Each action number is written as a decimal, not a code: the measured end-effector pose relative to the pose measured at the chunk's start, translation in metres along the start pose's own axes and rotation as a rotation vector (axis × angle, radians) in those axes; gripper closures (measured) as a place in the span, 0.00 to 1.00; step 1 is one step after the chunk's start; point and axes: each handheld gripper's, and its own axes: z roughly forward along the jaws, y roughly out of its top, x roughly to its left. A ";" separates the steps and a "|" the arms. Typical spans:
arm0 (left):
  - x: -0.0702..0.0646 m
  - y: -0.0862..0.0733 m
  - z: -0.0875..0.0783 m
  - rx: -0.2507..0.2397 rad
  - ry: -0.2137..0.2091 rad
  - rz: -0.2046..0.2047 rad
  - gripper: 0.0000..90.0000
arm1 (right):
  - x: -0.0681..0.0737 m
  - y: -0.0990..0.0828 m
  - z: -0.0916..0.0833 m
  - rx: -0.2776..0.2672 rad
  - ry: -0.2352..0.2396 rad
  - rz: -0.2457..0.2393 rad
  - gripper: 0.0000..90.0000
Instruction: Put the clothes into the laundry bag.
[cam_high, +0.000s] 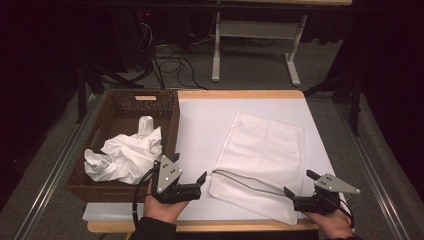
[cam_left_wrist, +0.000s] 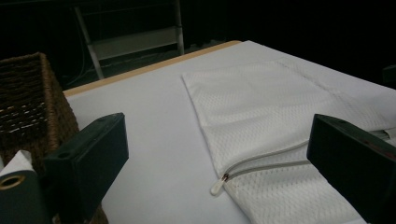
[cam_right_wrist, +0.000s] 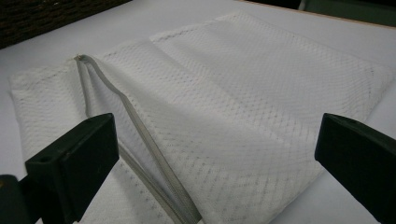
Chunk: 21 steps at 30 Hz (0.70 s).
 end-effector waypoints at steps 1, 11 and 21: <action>0.002 0.000 -0.001 0.002 0.003 -0.003 0.06 | 0.000 0.000 0.000 0.004 0.000 -0.001 0.00; 0.025 0.001 -0.019 0.016 0.053 -0.028 0.01 | 0.000 0.000 0.000 0.013 0.001 -0.003 0.00; 0.058 -0.006 -0.043 0.001 0.143 -0.062 0.01 | -0.001 0.000 0.001 0.017 0.000 -0.008 0.00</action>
